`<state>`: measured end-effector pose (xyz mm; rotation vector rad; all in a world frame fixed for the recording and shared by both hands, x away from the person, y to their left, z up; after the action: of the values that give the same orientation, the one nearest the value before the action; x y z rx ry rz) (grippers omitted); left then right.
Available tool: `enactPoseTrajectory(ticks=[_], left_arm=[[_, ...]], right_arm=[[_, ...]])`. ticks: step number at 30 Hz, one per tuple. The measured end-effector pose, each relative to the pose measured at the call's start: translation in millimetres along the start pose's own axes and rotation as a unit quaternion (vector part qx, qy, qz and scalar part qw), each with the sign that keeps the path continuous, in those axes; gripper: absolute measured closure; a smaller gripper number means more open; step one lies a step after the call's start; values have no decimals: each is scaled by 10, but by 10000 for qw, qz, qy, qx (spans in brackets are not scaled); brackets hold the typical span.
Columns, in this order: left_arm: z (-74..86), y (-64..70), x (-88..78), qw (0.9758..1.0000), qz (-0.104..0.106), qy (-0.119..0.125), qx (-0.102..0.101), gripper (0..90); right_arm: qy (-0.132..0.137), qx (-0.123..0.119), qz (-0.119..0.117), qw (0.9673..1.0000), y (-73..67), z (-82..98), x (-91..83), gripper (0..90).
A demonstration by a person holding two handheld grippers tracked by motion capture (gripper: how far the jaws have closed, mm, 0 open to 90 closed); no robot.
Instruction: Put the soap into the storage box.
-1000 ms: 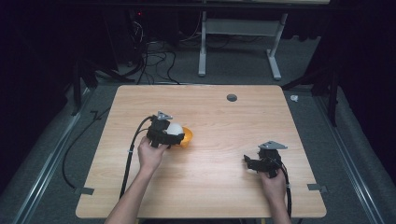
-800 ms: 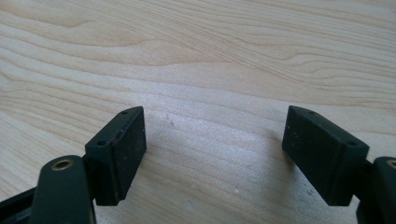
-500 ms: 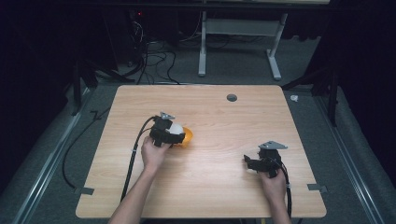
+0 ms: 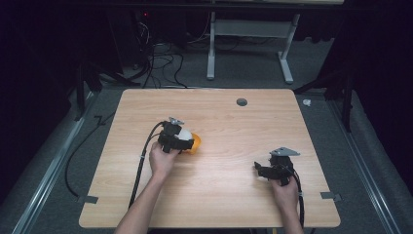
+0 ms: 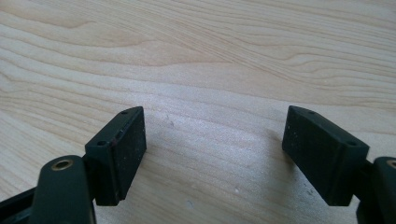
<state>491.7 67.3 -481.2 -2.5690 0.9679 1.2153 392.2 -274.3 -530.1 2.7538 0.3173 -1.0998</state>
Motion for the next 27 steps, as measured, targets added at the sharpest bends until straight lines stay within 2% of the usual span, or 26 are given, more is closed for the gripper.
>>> enactPoseTrajectory(ticks=[12, 14, 18, 19, 21, 27], left_arm=[[7, 16, 29, 10000, -14, -43, 22, 231], [-2, 19, 14, 10000, 17, 22, -1, 232], [-66, 25, -106, 9992, 121, 384, -45, 245], [-79, 18, -132, 9989, 103, 460, -1, 245], [-78, 15, -170, 9988, 98, 473, -37, 245], [-74, 25, -226, 9989, 121, 461, 21, 244]], right_arm=[[3, 6, -6, 10000, 1, 0, 0, 226], [2, 5, -5, 10000, 2, 0, 0, 226], [2, 2, -3, 10000, 1, 0, 0, 226], [2, 1, -3, 10000, 1, 0, 0, 226], [0, 1, -1, 10000, 1, 0, 0, 226], [-4, 12, 2, 10000, -3, -1, 0, 226]])
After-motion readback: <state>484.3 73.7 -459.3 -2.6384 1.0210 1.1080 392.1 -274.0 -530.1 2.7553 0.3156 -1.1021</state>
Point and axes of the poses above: each handheld gripper's, and its own axes: x roughly forward along the jaws, z roughly out of its underside, y roughly to its right, the point moved 4 cm from there along x, roughly forward along the jaws, and after that the axes turned 6 degrees about z, right-handed, at the moved point
